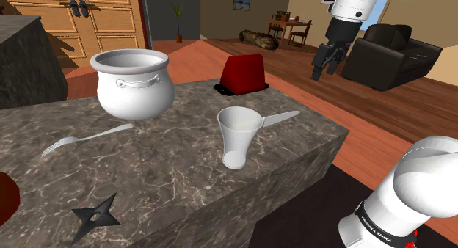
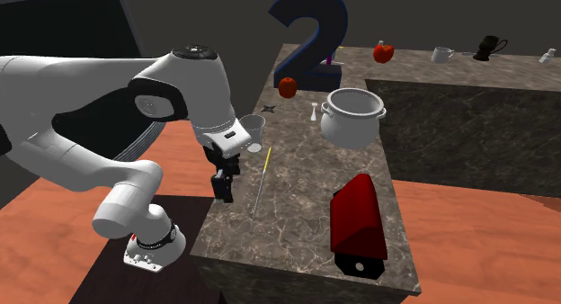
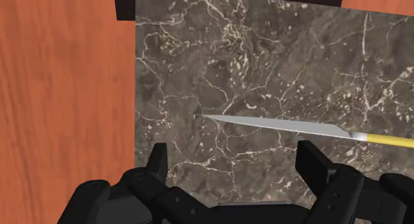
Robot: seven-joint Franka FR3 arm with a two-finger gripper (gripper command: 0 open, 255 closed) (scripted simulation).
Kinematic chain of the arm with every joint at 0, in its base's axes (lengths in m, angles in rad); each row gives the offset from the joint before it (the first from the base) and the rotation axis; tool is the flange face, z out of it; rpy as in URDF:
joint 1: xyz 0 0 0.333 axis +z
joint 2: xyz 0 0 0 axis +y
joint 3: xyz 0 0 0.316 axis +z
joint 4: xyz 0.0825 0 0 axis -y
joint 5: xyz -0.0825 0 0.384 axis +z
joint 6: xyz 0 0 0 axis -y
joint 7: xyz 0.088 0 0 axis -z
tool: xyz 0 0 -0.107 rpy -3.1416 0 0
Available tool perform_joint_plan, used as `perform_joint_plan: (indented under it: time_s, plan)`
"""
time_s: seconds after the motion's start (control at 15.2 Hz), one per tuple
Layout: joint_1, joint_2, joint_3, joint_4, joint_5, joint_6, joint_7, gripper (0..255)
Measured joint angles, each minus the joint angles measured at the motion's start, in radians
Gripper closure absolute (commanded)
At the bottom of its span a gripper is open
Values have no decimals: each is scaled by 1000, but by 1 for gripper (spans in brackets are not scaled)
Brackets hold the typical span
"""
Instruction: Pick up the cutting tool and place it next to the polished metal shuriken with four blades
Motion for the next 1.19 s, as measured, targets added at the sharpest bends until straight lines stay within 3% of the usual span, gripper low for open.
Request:
perform_joint_plan:
  time_s: [0.2, 1.06, 1.19]
  plan:
    - [37, 30, -15, -5, -4, 32, -80, 0]
    - [417, 250, -100, -72, 1, 277, -955, 0]
    - [452, 262, -106, -95, 2, 306, -1047, 0]
